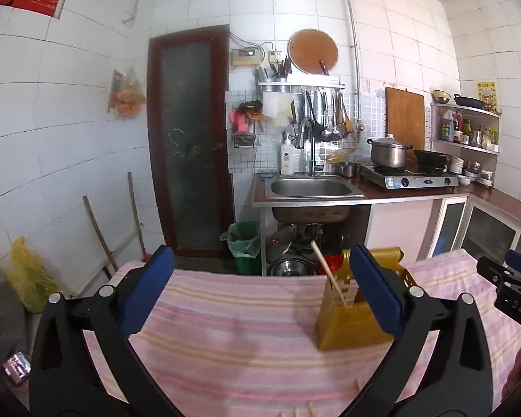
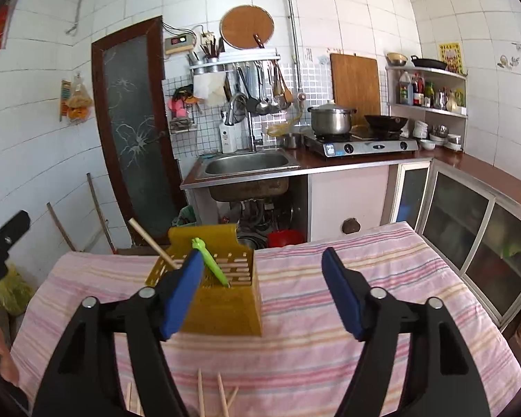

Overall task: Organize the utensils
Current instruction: 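Move both tools back down to the loose chopsticks on the table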

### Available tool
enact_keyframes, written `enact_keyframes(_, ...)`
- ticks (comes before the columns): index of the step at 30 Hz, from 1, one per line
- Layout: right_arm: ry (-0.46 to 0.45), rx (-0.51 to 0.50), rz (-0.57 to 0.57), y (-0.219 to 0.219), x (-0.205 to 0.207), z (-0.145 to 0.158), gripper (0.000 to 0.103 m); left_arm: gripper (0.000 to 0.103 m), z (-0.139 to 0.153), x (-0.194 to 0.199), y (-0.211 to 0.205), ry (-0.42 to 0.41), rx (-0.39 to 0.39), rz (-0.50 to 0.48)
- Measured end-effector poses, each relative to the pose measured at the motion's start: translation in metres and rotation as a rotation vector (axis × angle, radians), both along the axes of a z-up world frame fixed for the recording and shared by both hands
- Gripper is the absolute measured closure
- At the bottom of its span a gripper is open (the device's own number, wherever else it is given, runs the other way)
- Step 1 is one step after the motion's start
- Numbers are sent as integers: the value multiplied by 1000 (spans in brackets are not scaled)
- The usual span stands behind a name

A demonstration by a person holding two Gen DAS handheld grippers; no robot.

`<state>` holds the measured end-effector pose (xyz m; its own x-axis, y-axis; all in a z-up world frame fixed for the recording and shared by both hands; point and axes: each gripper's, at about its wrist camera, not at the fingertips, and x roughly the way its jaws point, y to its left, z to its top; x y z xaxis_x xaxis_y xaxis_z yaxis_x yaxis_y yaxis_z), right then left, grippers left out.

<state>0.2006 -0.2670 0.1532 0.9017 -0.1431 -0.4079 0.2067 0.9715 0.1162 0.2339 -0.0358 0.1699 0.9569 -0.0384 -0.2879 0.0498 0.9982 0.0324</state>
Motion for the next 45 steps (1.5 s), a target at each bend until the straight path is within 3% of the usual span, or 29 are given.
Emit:
enact_keyframes(5, 3, -48, 26, 16, -30, -16, 20, 5, -22, -42, 21, 49, -20, -12)
enact_keyframes(7, 15, -53, 34, 21, -38, -27, 12, 5, -33, -49, 24, 72, -20, -15)
enact_keyframes(10, 50, -48, 40, 23, -47, -49, 12, 5, -57, -57, 30, 106, -8, -6)
enact_keyframes(19, 176, -1, 4, 10, -42, -113, 12, 5, -135, -38, 41, 288, -44, 19)
enact_keyframes(24, 238, 36, -18, 1, -33, -144, 12, 5, -169, -26, 27, 346, 5, 27)
enact_keyframes(32, 315, -16, 30, 18, -4, -166, 12, 5, -211, -5, 21, 474, 22, 39)
enact_keyframes(38, 347, -55, 87, 36, 16, -171, 16, 6, -224, 5, 17, 532, 18, 41)
enact_keyframes(45, 408, -78, 150, 49, 34, -179, 38, 9, -226, 2, 12, 543, 33, 45)
